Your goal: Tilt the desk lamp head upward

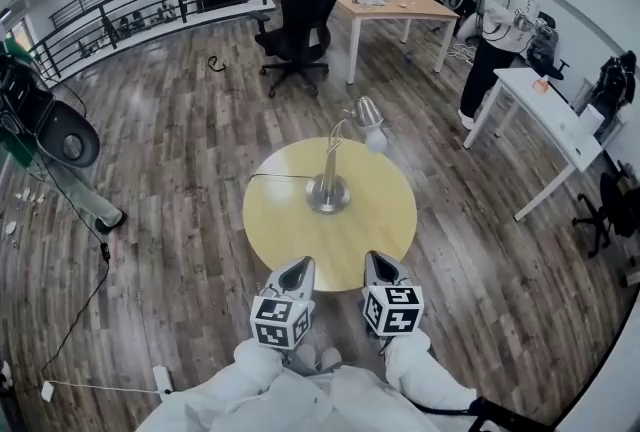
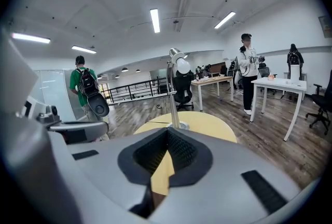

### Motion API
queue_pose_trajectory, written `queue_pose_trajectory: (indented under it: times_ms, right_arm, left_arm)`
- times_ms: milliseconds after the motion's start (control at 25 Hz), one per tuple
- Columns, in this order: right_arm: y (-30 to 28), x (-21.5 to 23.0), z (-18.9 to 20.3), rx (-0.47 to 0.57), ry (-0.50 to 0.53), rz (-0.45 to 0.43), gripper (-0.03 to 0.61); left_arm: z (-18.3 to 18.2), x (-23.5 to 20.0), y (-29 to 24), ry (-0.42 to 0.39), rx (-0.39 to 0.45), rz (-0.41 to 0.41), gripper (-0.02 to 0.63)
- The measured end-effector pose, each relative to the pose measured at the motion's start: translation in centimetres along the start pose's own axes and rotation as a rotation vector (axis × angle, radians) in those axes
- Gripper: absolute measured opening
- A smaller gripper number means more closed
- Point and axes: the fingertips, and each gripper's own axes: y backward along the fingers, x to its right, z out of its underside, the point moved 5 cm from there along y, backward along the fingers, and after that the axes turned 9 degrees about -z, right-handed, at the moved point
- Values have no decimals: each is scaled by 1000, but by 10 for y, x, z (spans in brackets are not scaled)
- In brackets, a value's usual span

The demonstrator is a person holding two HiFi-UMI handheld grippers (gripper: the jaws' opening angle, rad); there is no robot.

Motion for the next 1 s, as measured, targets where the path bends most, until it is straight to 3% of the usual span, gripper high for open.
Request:
queue_pose_trajectory:
  times_ms: [280, 1000]
  right_arm:
    - [-11, 3, -7, 11, 22, -6, 12]
    - [-19, 10, -8, -5, 20, -2, 12]
  left_arm:
    - [-6, -3, -5, -19, 22, -13, 0]
    - [-2, -4, -16, 32, -7, 16, 0]
